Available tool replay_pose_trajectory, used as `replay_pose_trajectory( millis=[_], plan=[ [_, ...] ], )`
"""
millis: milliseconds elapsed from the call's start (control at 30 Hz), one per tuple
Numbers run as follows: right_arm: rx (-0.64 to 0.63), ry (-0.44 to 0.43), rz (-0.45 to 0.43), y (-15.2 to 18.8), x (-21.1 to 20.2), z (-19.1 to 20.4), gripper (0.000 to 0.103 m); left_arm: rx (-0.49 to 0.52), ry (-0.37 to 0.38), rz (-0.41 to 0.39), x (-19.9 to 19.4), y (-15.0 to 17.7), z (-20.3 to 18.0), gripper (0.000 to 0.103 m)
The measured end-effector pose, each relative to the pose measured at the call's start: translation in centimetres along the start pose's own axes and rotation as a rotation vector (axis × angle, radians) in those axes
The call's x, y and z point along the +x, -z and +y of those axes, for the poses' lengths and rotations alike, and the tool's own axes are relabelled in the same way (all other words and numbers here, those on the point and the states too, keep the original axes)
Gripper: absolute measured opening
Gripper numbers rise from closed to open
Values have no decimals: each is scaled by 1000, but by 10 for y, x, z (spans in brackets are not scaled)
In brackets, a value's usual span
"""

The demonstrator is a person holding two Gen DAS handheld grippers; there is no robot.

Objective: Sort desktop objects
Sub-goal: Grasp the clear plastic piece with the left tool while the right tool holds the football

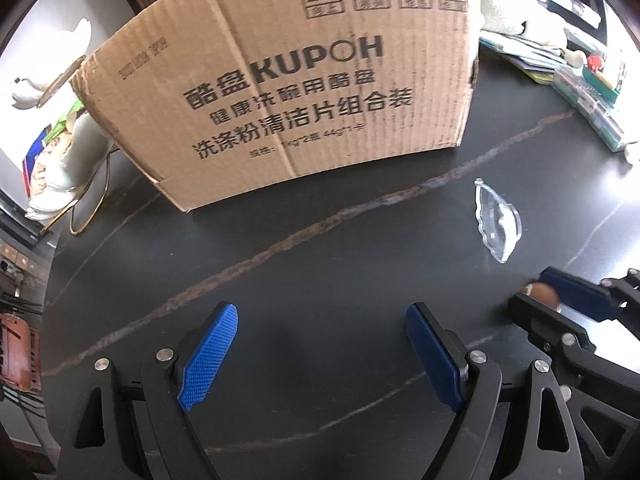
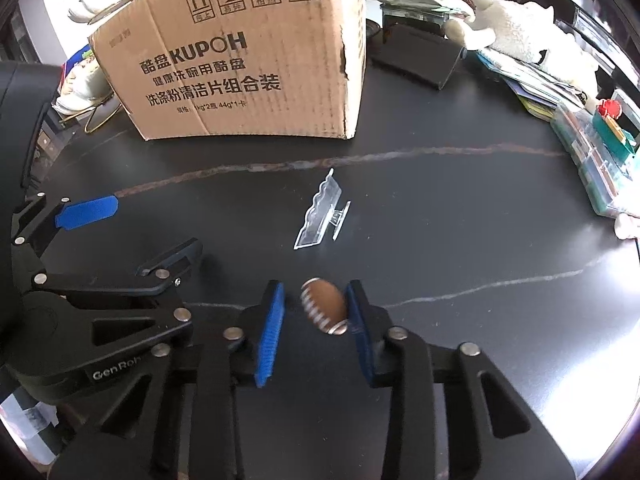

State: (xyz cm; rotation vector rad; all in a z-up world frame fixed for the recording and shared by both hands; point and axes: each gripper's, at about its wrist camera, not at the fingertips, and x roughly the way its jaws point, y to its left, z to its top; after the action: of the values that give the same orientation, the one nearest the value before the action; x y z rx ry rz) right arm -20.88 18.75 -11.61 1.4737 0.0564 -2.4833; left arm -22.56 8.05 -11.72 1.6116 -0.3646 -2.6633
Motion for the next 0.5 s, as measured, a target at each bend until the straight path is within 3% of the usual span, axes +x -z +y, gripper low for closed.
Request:
replay_pose_trajectory(
  millis=[500],
  plan=[
    [24, 13, -61, 2, -31, -5, 22, -16, 49, -29, -19, -5, -6, 84]
  ],
)
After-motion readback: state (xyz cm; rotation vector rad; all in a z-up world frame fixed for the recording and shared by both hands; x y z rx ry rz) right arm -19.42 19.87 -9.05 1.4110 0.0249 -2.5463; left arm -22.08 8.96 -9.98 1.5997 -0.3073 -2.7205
